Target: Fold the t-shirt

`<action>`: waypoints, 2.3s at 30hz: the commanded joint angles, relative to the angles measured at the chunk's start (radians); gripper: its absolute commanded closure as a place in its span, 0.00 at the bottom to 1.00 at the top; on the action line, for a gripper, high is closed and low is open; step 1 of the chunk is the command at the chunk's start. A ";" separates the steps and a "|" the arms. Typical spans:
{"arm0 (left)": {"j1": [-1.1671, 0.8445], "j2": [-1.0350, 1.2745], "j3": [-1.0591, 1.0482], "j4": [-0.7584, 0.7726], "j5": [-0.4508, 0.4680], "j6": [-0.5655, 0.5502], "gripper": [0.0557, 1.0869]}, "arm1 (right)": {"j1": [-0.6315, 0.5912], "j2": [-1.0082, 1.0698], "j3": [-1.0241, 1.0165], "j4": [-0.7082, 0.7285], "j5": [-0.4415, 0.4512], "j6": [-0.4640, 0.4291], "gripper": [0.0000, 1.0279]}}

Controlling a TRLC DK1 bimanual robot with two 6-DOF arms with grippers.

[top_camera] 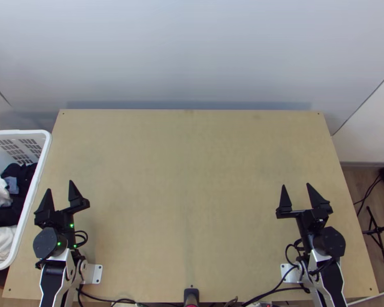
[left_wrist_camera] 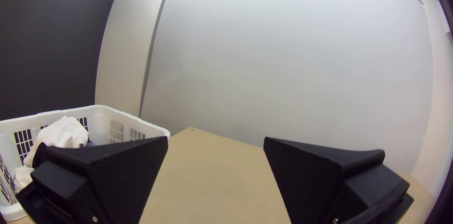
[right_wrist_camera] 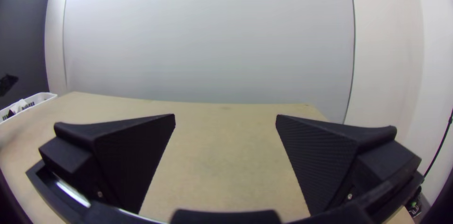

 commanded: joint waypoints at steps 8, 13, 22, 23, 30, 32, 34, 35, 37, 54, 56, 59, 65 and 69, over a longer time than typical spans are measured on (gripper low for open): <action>0.000 0.001 0.000 0.000 0.000 0.000 0.04 | 0.000 0.000 0.000 0.001 0.000 0.002 0.04; 0.000 0.001 0.000 0.000 0.001 0.000 0.04 | 0.000 0.000 0.000 -0.001 0.000 0.003 0.04; -0.045 -0.001 0.000 0.000 0.031 0.000 0.04 | 0.000 0.000 0.000 -0.001 0.000 0.002 0.04; -0.045 0.001 0.000 -0.001 0.031 0.000 0.04 | 0.000 0.000 0.000 -0.001 0.000 0.002 0.04; -0.104 0.001 0.000 -0.004 0.058 0.003 0.04 | 0.000 0.000 0.000 -0.001 0.000 0.003 0.04; -0.115 -0.001 0.000 -0.004 0.058 0.016 0.04 | 0.000 0.000 0.000 -0.001 0.000 0.002 0.04; -0.115 -0.002 0.005 0.008 0.057 0.036 0.04 | 0.000 0.000 0.000 -0.001 0.000 0.002 0.04; -0.118 -0.002 0.025 0.009 0.058 0.057 0.04 | 0.000 0.000 0.000 0.001 0.000 0.003 0.04; -0.120 -0.002 0.077 -0.009 0.063 0.105 0.04 | 0.000 0.000 0.000 -0.001 0.000 0.003 0.04; -0.111 0.180 0.637 -0.110 0.055 0.197 0.04 | 0.000 0.000 0.000 -0.001 0.000 0.002 0.04; -0.088 0.223 0.703 -0.133 0.040 0.197 0.04 | 0.000 0.000 0.000 -0.001 0.000 0.002 0.04; -0.057 0.300 0.815 -0.195 0.021 0.195 0.04 | 0.000 0.000 0.000 0.001 0.000 0.003 0.04; 0.023 0.519 1.080 -0.469 -0.052 0.195 0.04 | 0.000 0.000 0.000 -0.001 0.000 0.003 0.04; 0.167 0.659 1.194 -0.672 -0.014 0.197 0.04 | 0.000 0.000 0.000 -0.001 0.000 0.003 0.04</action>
